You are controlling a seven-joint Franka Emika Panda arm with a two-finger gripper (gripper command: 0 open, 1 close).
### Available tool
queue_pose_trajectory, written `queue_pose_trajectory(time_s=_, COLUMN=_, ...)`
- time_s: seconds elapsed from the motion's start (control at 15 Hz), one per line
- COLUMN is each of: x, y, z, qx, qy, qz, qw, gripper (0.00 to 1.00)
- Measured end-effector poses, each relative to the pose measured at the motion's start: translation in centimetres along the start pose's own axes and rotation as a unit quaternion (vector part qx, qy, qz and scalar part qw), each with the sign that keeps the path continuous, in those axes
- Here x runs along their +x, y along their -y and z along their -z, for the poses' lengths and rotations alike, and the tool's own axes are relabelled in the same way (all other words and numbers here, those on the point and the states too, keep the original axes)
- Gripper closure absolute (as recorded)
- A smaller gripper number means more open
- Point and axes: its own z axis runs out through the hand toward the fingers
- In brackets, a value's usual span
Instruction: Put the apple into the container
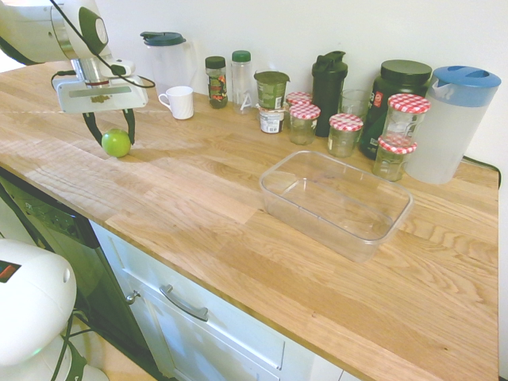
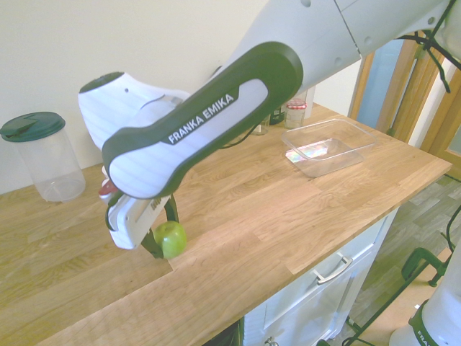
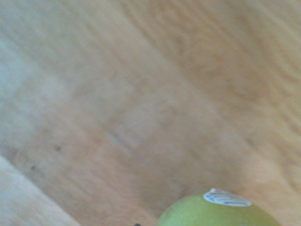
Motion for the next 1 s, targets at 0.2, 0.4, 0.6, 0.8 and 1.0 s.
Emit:
queue_pose_trajectory(time_s=0.2, x=6.1, y=-5.0, z=7.3, qx=-0.001, qy=-0.008, qz=-0.091, qw=0.996, gripper=1.0)
queue_pose_trajectory(time_s=0.4, x=12.8, y=-15.7, z=11.7, qx=0.008, qy=-0.017, qz=-0.191, qw=0.981, gripper=1.0)
queue_pose_trajectory(time_s=0.6, x=15.7, y=-27.7, z=11.2, qx=0.001, qy=0.0, qz=-0.266, qw=0.964, gripper=1.0)
queue_pose_trajectory(time_s=0.8, x=14.3, y=-38.6, z=8.0, qx=-0.01, qy=0.028, qz=-0.33, qw=0.943, gripper=1.0)
queue_pose_trajectory(time_s=1.0, x=11.8, y=-45.5, z=5.0, qx=-0.005, qy=0.035, qz=-0.367, qw=0.93, gripper=1.0)
